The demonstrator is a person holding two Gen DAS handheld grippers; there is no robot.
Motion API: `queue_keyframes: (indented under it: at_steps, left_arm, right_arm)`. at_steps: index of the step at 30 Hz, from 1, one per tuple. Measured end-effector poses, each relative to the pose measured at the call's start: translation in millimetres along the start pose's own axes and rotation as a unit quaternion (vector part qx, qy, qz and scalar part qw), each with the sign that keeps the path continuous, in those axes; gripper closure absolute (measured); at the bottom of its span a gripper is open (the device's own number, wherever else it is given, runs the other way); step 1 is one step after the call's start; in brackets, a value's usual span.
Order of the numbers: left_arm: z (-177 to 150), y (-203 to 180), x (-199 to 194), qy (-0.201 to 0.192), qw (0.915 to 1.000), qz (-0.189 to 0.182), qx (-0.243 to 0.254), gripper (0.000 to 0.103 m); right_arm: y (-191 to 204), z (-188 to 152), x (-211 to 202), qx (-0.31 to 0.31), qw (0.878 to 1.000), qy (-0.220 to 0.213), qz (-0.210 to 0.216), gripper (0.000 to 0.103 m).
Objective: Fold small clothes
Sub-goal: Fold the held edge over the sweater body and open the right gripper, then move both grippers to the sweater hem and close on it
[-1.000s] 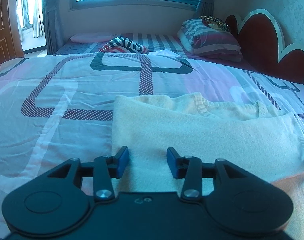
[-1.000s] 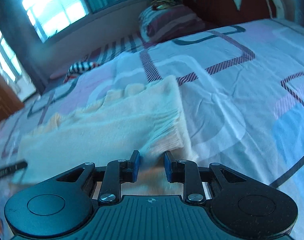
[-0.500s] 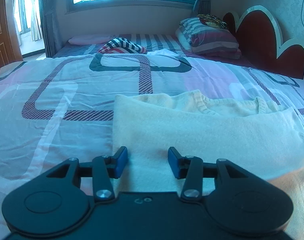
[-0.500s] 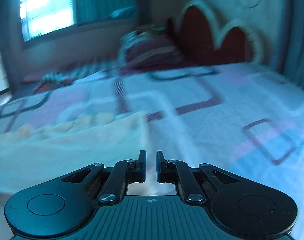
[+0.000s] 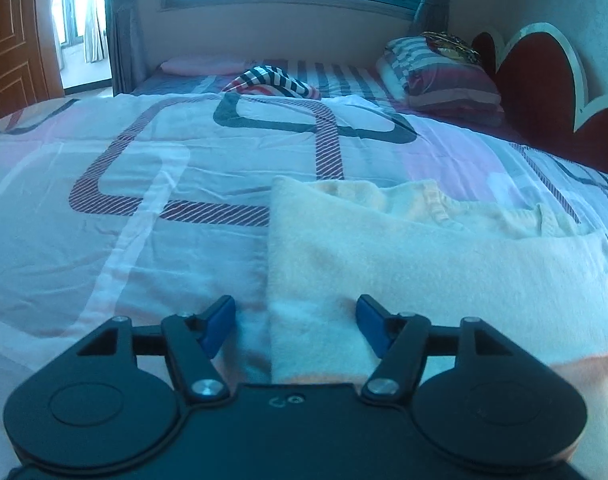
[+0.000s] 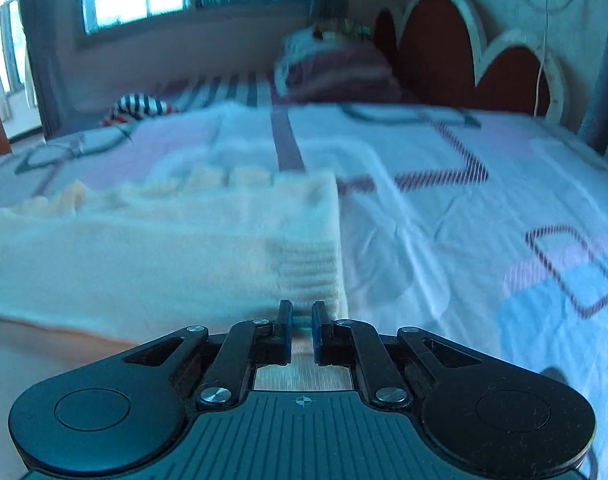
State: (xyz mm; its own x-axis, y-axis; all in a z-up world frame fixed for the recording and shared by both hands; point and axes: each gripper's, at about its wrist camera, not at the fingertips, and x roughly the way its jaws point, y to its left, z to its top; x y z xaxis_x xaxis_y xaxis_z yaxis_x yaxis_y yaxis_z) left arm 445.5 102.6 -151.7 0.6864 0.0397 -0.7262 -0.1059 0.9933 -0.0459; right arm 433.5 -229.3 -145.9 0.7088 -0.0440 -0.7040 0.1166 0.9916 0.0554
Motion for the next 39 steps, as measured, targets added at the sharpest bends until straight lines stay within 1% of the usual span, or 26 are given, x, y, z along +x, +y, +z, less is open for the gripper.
queue_keyframes:
  at_steps: [3, 4, 6, 8, 13, 15, 16, 17, 18, 19, 21, 23, 24, 25, 28, 34, 37, 39]
  left_arm:
    - [-3.0, -1.9, -11.2, -0.004, 1.0000, -0.003, 0.002, 0.041]
    - [-3.7, -3.3, -16.2, -0.006, 0.9999, -0.007, 0.004, 0.041]
    - [-5.5, -9.6, -26.1, -0.013, 0.9997, -0.015, 0.013, 0.041]
    - [-8.2, -20.2, -35.4, -0.017, 0.9991, -0.026, 0.027, 0.040]
    - [-20.6, -54.9, -52.1, -0.008, 0.9963, -0.065, 0.056, 0.040]
    - [-28.3, -69.0, -55.4, 0.000, 0.9948, -0.075, 0.069, 0.040]
    - [-33.2, -76.2, -56.2, 0.004, 0.9940, -0.077, 0.078, 0.040]
    - [-37.7, -82.4, -56.3, 0.009, 0.9933, -0.078, 0.085, 0.040]
    - [-42.1, -87.2, -55.8, 0.013, 0.9930, -0.074, 0.091, 0.044]
    - [-46.0, -90.1, -53.8, 0.019, 0.9933, -0.064, 0.095, 0.044]
    - [-52.1, -89.0, -48.2, 0.037, 0.9935, -0.065, 0.086, 0.043]
    - [-57.9, -87.8, -49.0, 0.035, 0.9942, -0.059, 0.082, 0.043]
    - [-59.8, -88.1, -49.7, 0.033, 0.9942, -0.054, 0.087, 0.042]
    - [-61.5, -88.1, -50.2, 0.032, 0.9941, -0.052, 0.089, 0.042]
    - [-65.5, -86.8, -53.7, 0.030, 0.9946, -0.044, 0.089, 0.041]
    - [-73.0, -84.7, -65.7, 0.034, 0.9955, -0.026, 0.085, 0.040]
    - [-79.2, -84.4, -79.5, 0.038, 0.9956, -0.023, 0.082, 0.042]
    - [-86.1, -85.1, -94.5, 0.034, 0.9961, -0.027, 0.077, 0.042]
  right_arm:
    - [-0.1, 2.0, -4.4, 0.002, 1.000, -0.004, -0.007, 0.096]
    - [-0.2, 2.7, -8.6, 0.004, 1.000, -0.011, -0.001, 0.096]
    - [3.4, 4.2, -18.4, 0.006, 0.999, -0.021, 0.030, 0.096]
    - [14.5, 4.6, -25.4, -0.005, 0.998, -0.021, 0.053, 0.096]
    - [47.7, -5.2, -32.8, -0.028, 0.993, -0.006, 0.112, 0.093]
    - [61.2, -11.7, -36.4, -0.035, 0.991, -0.001, 0.129, 0.086]
    - [68.5, -15.6, -37.8, -0.040, 0.989, 0.002, 0.140, 0.073]
    - [74.1, -19.5, -39.5, -0.044, 0.988, 0.003, 0.146, 0.057]
    - [78.1, -22.4, -40.8, -0.049, 0.988, 0.005, 0.149, 0.053]
    - [82.1, -26.7, -41.8, -0.057, 0.988, 0.004, 0.147, 0.053]
    - [84.8, -32.2, -41.0, -0.073, 0.988, 0.009, 0.137, 0.053]
    - [81.0, -38.4, -36.2, -0.077, 0.987, 0.026, 0.136, 0.053]
    - [78.2, -40.7, -34.9, -0.081, 0.988, 0.029, 0.128, 0.053]
    - [73.5, -44.8, -35.0, -0.087, 0.989, 0.029, 0.117, 0.053]
    - [56.2, -51.9, -38.3, -0.093, 0.990, 0.027, 0.103, 0.053]
    - [13.6, -65.9, -49.9, -0.077, 0.994, 0.031, 0.076, 0.053]
    - [-1.4, -70.6, -60.3, -0.069, 0.994, 0.035, 0.077, 0.053]
    - [-4.5, -73.4, -72.8, -0.068, 0.993, 0.032, 0.096, 0.053]
